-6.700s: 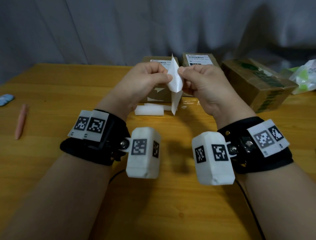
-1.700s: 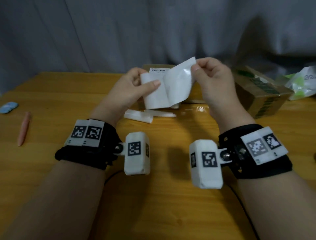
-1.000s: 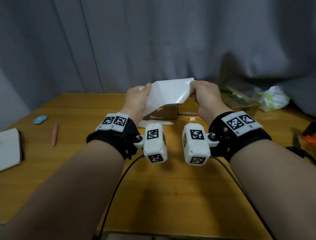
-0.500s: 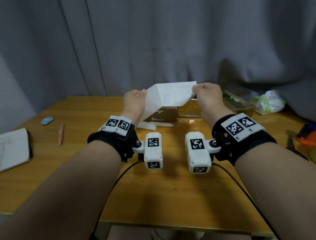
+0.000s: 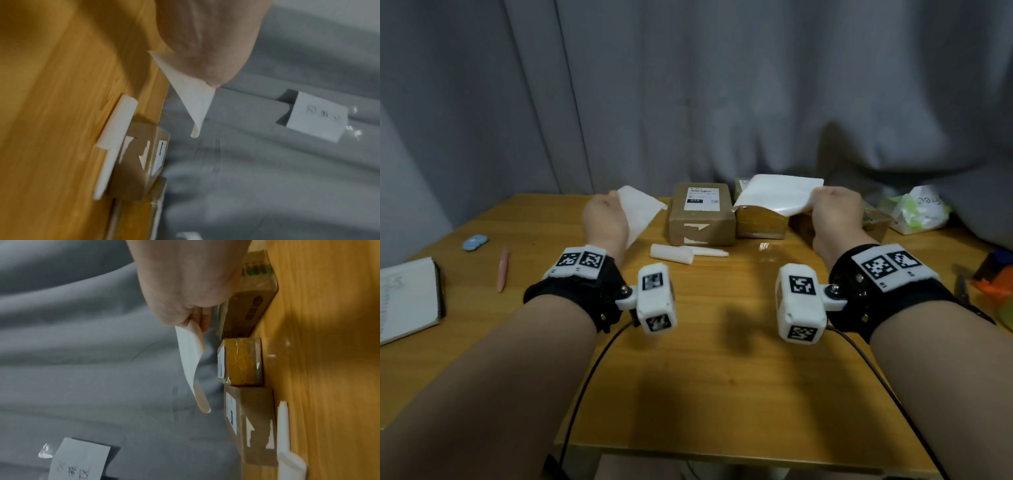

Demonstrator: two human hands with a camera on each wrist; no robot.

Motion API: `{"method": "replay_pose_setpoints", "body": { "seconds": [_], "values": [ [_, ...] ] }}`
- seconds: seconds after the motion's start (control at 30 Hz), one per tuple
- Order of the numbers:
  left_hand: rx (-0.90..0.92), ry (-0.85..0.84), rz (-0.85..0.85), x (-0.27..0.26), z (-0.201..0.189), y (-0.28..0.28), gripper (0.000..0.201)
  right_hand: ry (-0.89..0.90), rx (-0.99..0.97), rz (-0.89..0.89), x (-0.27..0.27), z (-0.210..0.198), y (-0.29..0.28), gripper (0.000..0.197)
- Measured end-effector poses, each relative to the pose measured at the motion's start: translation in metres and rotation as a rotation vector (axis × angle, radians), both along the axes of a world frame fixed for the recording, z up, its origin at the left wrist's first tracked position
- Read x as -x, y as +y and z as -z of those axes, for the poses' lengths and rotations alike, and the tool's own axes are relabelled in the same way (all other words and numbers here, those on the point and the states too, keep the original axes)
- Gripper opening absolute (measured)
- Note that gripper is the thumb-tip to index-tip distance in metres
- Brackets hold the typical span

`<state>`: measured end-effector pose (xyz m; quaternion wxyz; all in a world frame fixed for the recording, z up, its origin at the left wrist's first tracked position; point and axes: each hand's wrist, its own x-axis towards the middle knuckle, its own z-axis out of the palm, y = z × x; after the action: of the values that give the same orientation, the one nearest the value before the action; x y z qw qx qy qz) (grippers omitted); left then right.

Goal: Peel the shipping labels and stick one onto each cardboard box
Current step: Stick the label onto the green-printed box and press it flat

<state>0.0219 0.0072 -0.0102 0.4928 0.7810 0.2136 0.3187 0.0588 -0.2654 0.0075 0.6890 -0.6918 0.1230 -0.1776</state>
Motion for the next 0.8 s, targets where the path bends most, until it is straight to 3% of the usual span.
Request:
{"method": "replay_pose_setpoints", "body": {
  "seconds": [0.23, 0.37, 0.43, 0.53, 0.6, 0.7, 0.8],
  "values": [
    [-0.673, 0.137, 0.127, -0.004, 0.007, -0.025, 0.014, 0.040, 0.026, -0.090, 0.008, 0.000, 0.018, 0.018],
    [-1.032, 0.206, 0.323, 0.003, 0.022, -0.029, 0.005, 0.081, 0.012, -0.107, 0.008, 0.001, 0.016, 0.017],
    [-1.132, 0.410, 0.449, 0.007, 0.029, -0.028, 0.022, 0.101, 0.022, -0.113, 0.008, 0.002, 0.012, 0.020],
    [-1.077, 0.740, 0.560, 0.009, 0.034, -0.023, 0.052, 0.097, 0.059, -0.113, 0.010, 0.004, 0.009, 0.025],
    [-1.070, 0.800, 0.567, 0.009, 0.032, -0.024, 0.064, 0.101, 0.072, -0.123, 0.011, 0.004, 0.010, 0.022],
    [-1.009, 0.611, 0.480, 0.008, 0.023, -0.029, 0.055, 0.118, 0.070, -0.140, 0.014, 0.003, 0.011, 0.018],
    [-0.879, 0.214, 0.348, 0.009, 0.009, -0.037, 0.040, 0.105, 0.076, -0.145, 0.017, -0.001, 0.016, 0.019]
  ]
}}
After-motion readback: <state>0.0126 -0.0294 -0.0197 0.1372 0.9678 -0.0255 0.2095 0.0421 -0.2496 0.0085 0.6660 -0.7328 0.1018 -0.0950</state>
